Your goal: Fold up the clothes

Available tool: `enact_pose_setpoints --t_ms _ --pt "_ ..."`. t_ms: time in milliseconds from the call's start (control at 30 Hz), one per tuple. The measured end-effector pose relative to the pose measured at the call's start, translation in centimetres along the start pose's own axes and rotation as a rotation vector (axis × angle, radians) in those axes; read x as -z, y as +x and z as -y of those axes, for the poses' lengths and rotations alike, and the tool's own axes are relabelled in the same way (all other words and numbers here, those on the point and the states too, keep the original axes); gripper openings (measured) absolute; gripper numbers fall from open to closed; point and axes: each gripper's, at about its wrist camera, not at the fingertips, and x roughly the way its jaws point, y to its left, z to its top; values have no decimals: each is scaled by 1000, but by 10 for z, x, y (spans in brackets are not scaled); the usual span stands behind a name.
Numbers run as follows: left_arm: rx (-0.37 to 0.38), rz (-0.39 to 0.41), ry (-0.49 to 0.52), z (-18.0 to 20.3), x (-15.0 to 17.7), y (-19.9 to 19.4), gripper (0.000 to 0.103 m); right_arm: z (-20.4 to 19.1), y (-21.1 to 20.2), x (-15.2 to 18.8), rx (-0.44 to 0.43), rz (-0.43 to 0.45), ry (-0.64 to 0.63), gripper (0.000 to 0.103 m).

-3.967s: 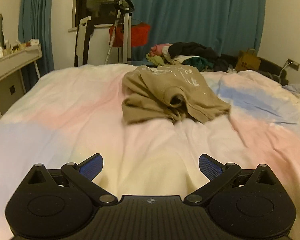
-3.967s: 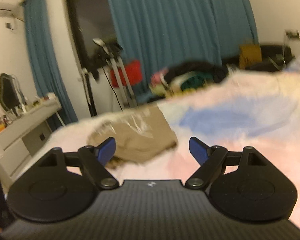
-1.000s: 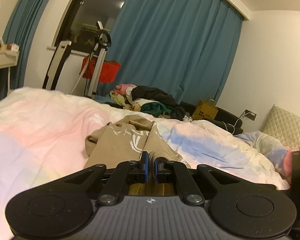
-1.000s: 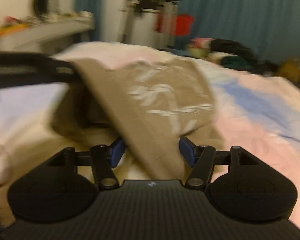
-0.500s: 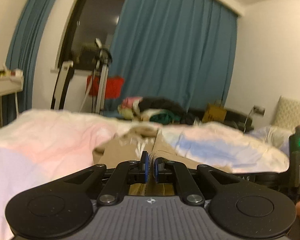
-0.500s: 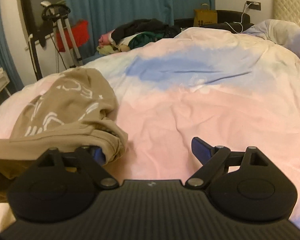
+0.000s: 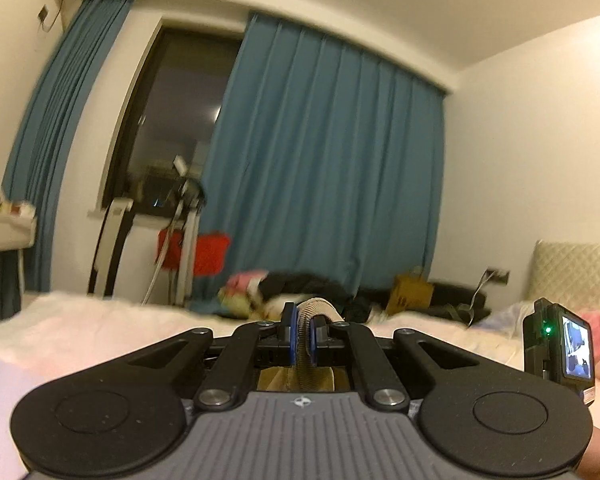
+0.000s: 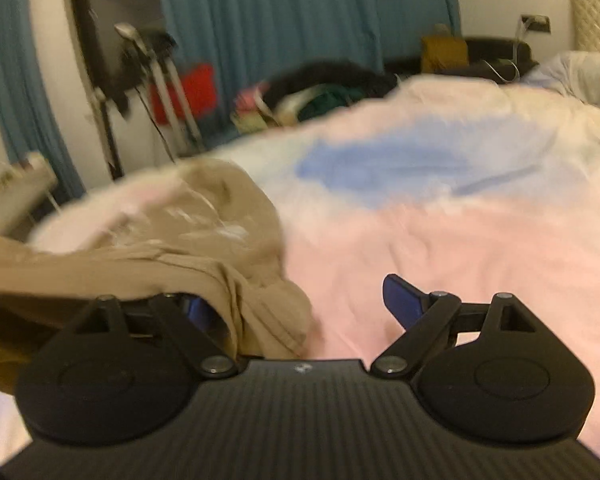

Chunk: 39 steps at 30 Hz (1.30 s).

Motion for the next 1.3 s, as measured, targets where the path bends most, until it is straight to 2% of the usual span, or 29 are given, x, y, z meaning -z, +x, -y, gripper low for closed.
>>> enact_pose_setpoints --t_ms 100,167,300,333,400,533,633,700,767,800,833,933,1033,1133,1300 --pt "-21 -111 -23 -5 9 14 8 5 -7 -6 56 69 28 87" --pt "-30 -191 -27 -10 16 23 10 9 -16 -8 58 127 54 87" --pt "-50 -351 -29 -18 33 40 22 14 -15 -10 59 133 71 87" --pt "-58 -390 -11 -19 37 46 30 15 -16 -8 60 130 73 87" --pt "-75 -466 36 -20 47 58 39 17 -19 -6 61 129 79 87" --pt "-162 -572 130 -24 69 66 49 20 -23 -3 68 144 81 87" --pt "-201 -577 155 -30 71 66 55 21 -18 -1 94 138 65 87" --pt "-263 -519 155 -35 65 61 55 20 -12 1 128 114 38 87" --pt "-359 -450 163 -39 55 58 63 23 -4 3 159 67 31 87" --pt "-407 -415 183 -38 51 57 70 25 -1 5 160 41 43 87" --pt "-454 -378 208 -38 48 57 71 28 3 7 152 15 63 87" --pt "-467 -280 207 -36 34 56 72 29 4 6 153 5 77 87" --pt "-472 -197 156 -35 8 56 78 28 -13 -10 122 69 84 87" --pt "-469 -104 112 -35 -36 54 79 19 -41 -43 78 163 80 87" --pt "-474 42 87 -27 -137 55 79 -7 -98 -124 2 327 77 87"
